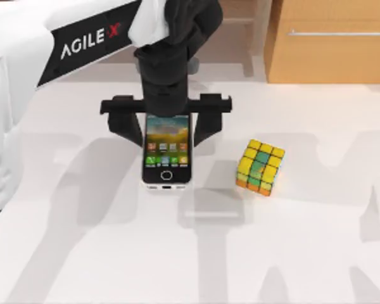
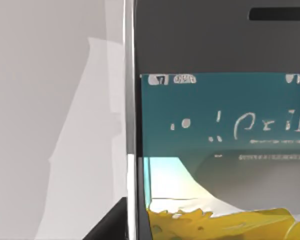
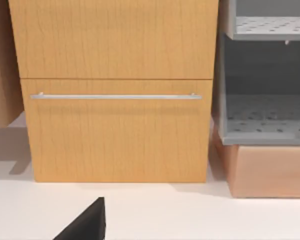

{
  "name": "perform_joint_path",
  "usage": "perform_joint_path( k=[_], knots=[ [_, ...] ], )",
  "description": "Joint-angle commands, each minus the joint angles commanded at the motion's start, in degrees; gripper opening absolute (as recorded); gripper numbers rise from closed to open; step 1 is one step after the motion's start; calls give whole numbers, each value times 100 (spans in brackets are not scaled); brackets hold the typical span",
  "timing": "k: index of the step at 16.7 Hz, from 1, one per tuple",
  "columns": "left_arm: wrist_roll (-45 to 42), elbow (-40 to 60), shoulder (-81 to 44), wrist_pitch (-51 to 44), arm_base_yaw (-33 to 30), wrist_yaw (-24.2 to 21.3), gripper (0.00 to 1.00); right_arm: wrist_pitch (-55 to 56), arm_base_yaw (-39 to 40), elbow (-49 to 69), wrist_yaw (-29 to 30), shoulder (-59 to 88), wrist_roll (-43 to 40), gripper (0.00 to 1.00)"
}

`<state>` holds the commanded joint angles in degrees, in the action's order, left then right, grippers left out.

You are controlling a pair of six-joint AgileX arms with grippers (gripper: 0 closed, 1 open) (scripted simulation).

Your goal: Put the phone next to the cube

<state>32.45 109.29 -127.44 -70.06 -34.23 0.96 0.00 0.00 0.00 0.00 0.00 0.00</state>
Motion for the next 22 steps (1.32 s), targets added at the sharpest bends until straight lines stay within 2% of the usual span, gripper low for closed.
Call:
perform_joint_path(
  k=[13, 18, 22],
  knots=[
    [-103, -325, -297, 78, 1, -221, 0, 0, 0, 0, 0, 0, 0, 100],
    [-115, -545, -236, 312, -4, -345, 0, 0, 0, 0, 0, 0, 0, 100],
    [-81, -674, -158, 650, 0, -264, 0, 0, 0, 0, 0, 0, 0, 100]
  ],
)
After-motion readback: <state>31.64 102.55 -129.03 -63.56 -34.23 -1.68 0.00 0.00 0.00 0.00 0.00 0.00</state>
